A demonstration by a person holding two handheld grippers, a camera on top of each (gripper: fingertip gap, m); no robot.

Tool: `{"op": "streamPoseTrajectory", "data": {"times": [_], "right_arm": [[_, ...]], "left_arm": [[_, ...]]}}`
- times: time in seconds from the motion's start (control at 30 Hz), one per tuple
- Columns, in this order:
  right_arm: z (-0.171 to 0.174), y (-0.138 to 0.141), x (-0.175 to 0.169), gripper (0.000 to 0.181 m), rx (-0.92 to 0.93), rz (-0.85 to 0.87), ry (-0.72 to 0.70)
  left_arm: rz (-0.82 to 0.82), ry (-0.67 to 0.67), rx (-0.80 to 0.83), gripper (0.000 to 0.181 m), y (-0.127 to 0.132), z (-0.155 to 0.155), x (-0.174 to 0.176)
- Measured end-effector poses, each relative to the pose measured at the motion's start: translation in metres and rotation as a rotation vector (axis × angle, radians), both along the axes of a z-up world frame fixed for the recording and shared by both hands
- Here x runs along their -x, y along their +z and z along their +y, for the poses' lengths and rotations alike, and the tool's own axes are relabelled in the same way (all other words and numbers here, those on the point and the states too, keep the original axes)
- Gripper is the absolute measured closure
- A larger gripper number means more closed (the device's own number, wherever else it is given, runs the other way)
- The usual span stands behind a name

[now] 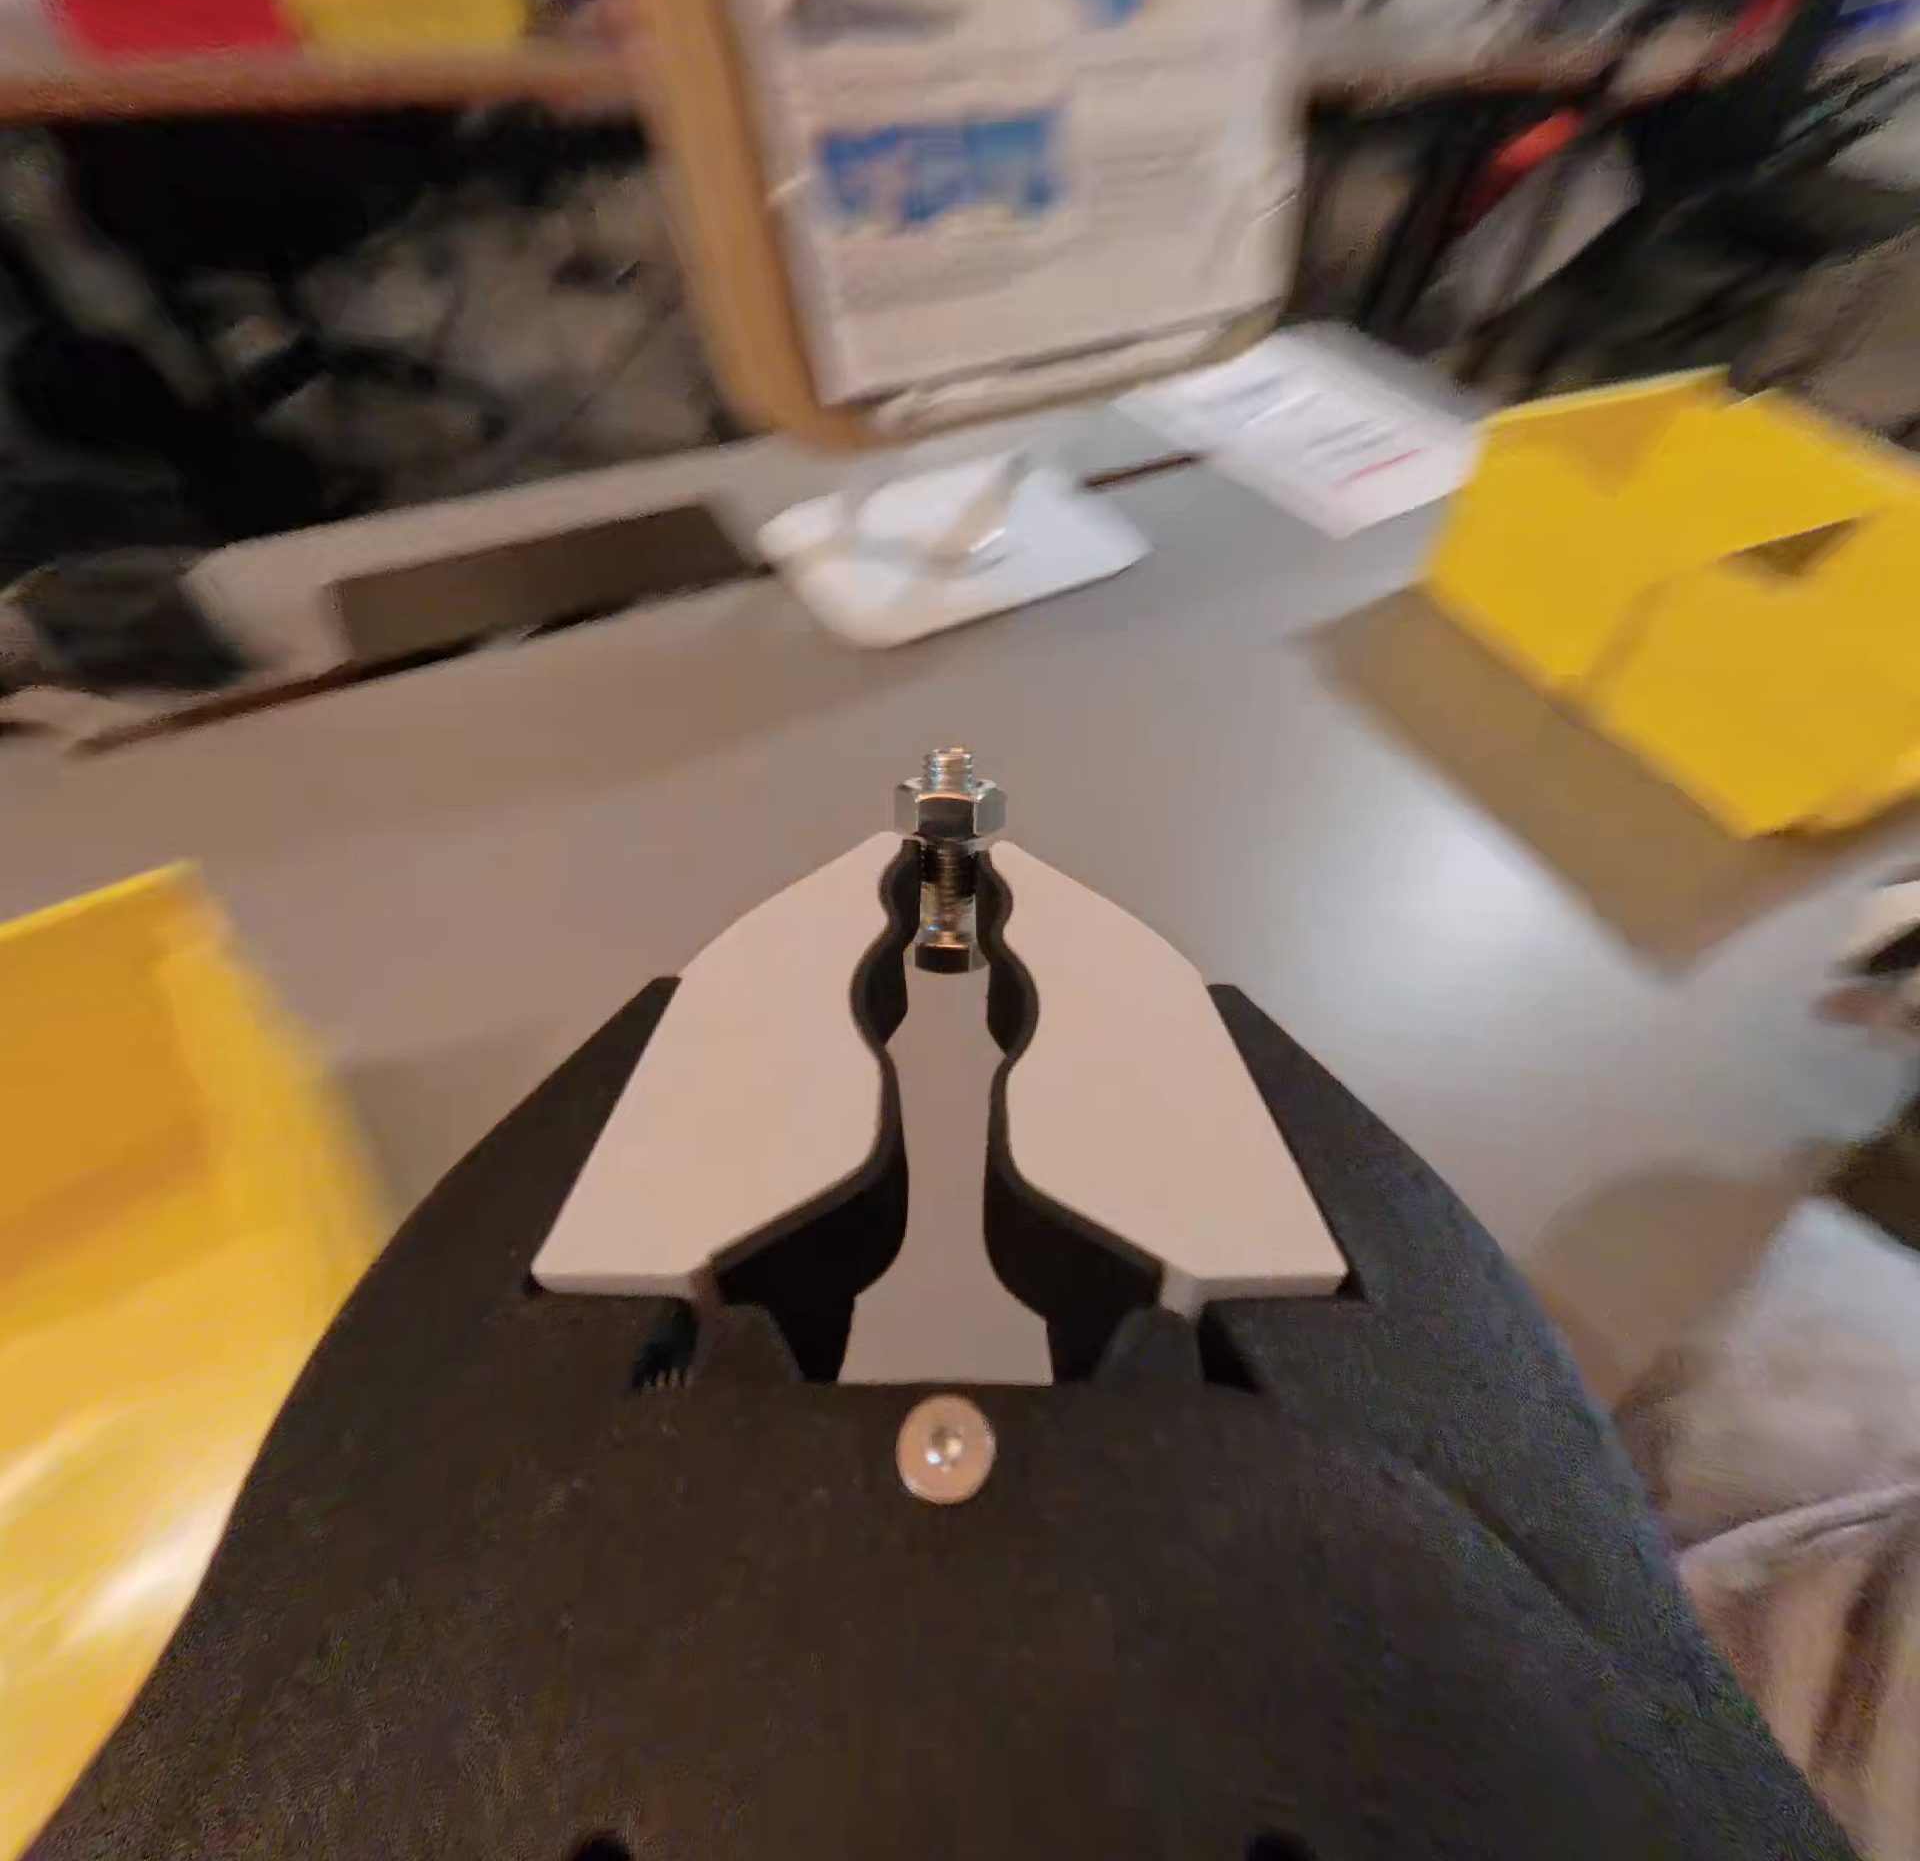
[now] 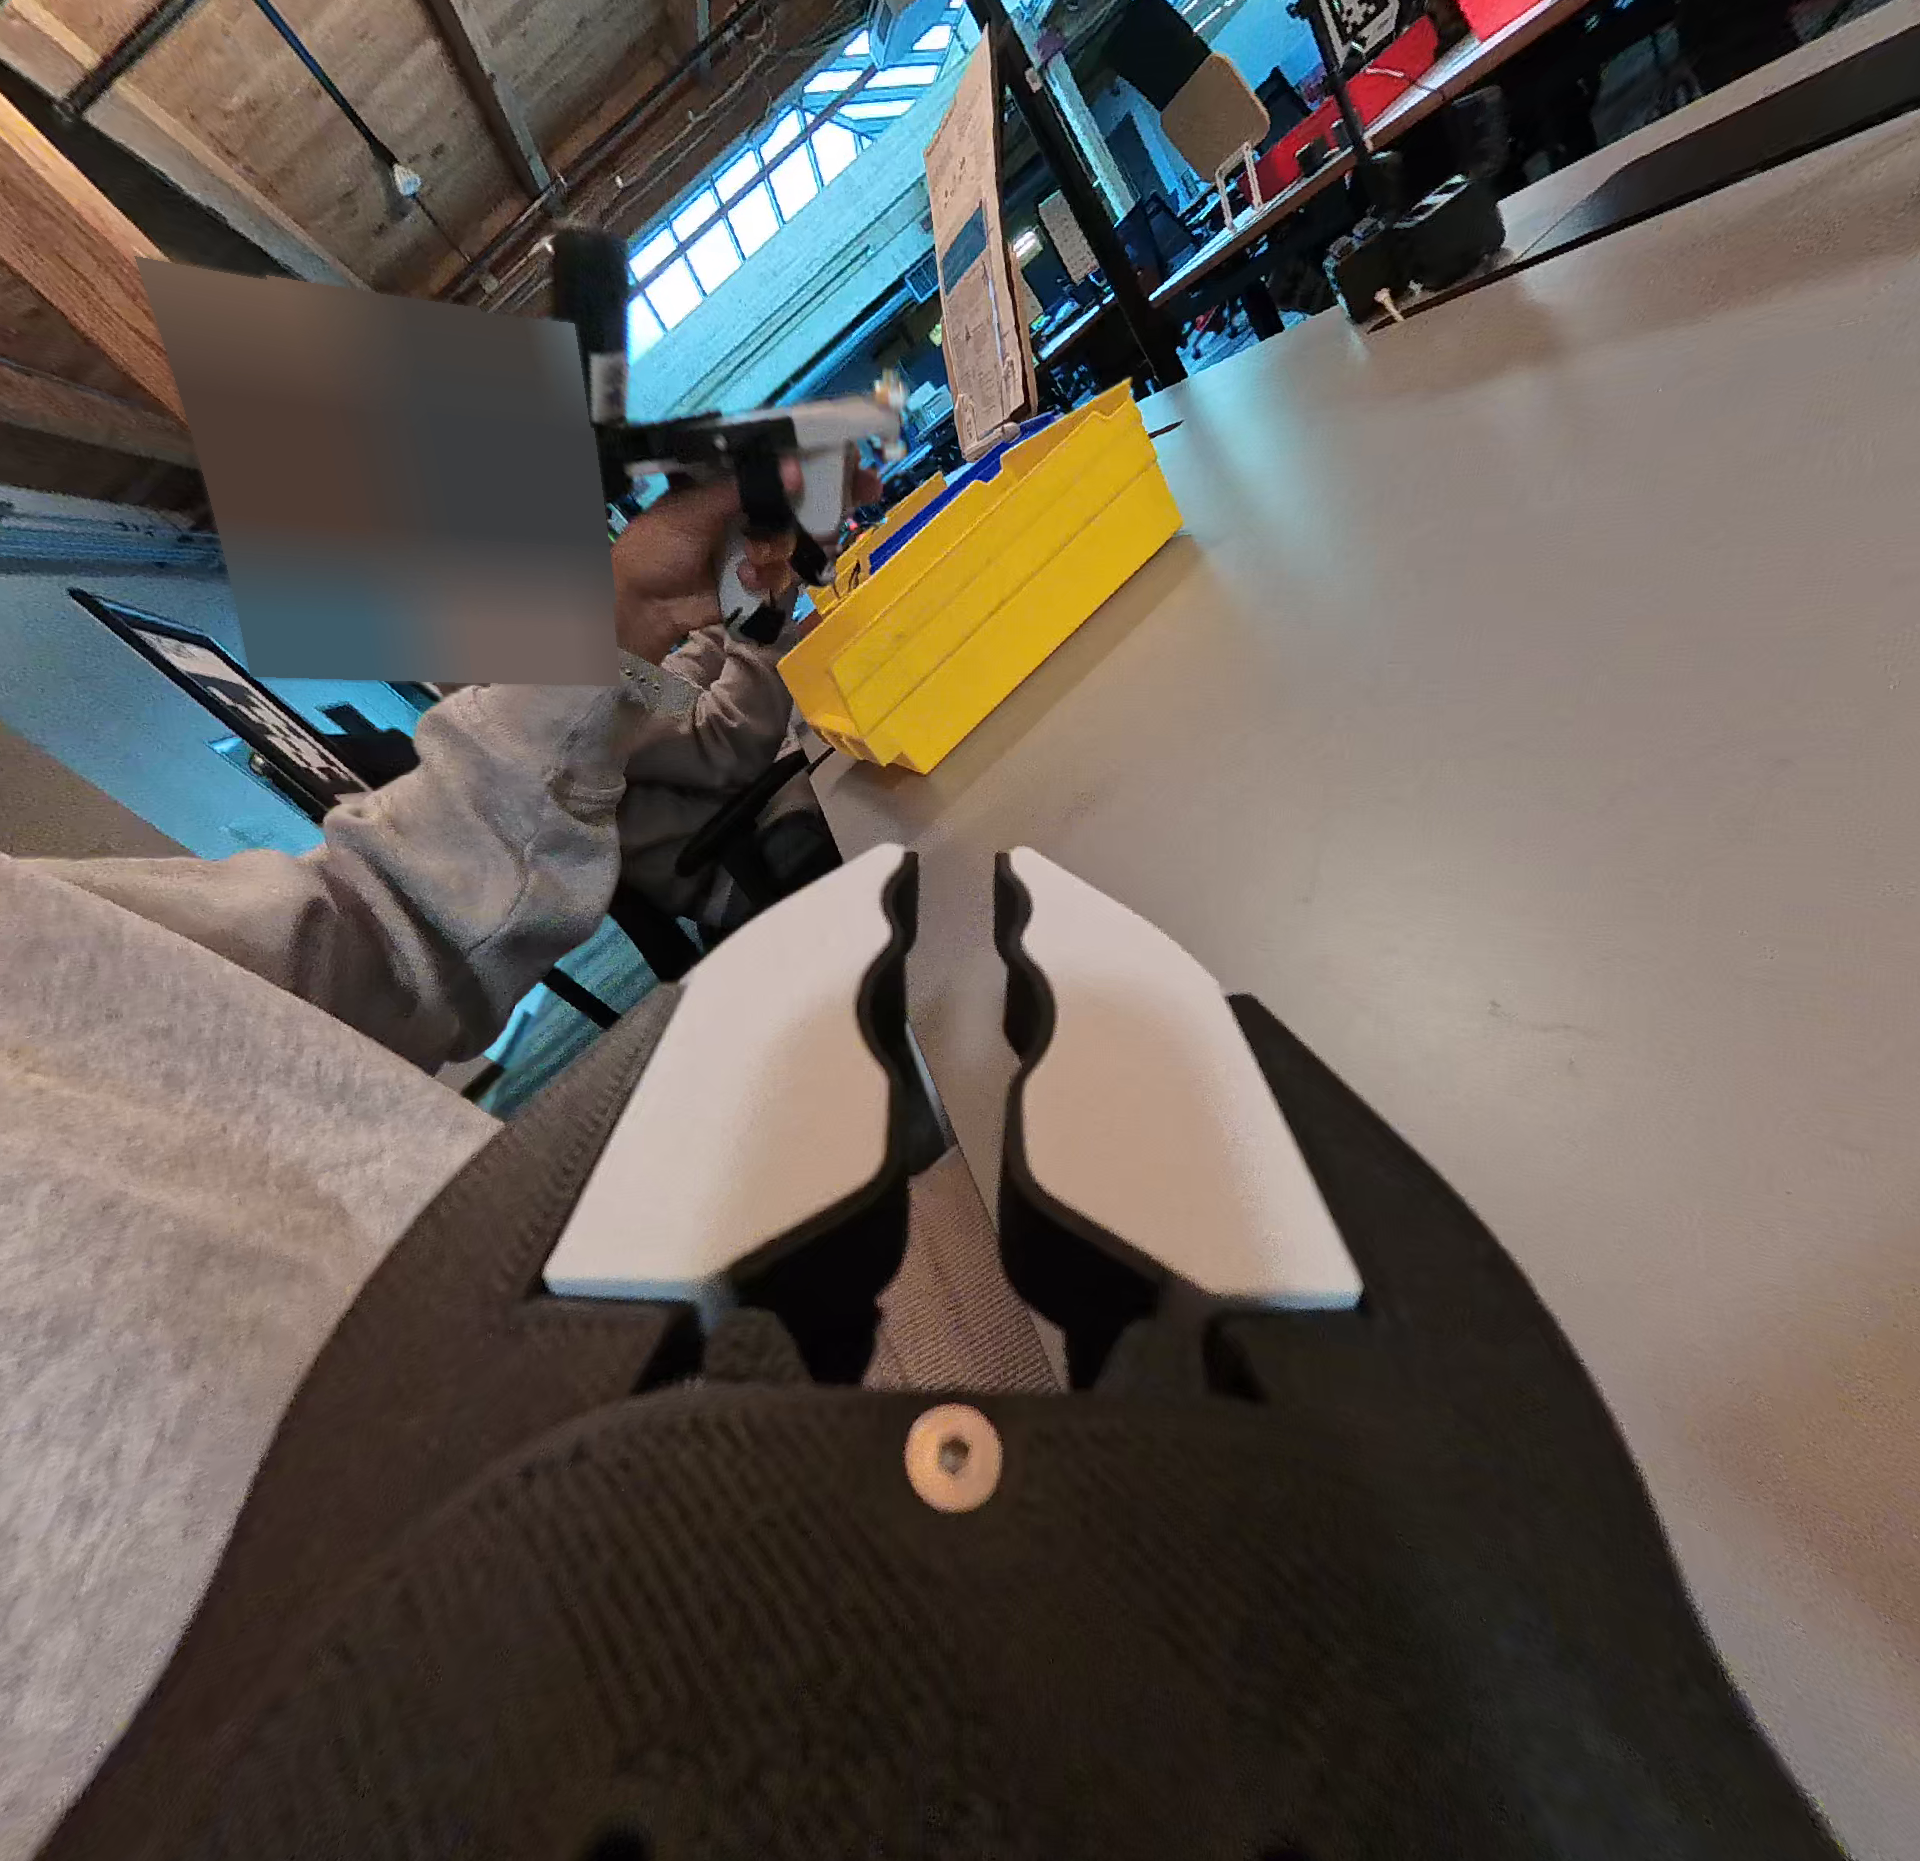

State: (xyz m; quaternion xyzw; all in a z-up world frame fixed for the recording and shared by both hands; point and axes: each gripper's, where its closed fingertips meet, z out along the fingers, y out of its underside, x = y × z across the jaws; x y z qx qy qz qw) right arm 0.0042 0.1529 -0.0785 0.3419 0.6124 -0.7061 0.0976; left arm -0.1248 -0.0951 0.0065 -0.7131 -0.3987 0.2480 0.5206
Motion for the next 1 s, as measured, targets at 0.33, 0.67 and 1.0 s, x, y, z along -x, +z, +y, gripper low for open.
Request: {"op": "streamPoseTrajectory", "data": {"times": [0.33,0.67,1.0], "right_arm": [[0.022,0.004,0.006,0.168,-0.238,0.27,-0.112],[0.05,0.015,0.016,0.156,-0.233,0.34,-0.233],[0.046,0.017,0.012,0.163,-0.243,0.366,-0.218]], "left_arm": [[0.16,-0.4,-0.26,0.172,-0.064,0.248,-0.066],[0.129,-0.615,-0.312,0.172,-0.085,0.307,-0.121],[0.091,-0.676,-0.347,0.125,-0.088,0.304,-0.125]]}}
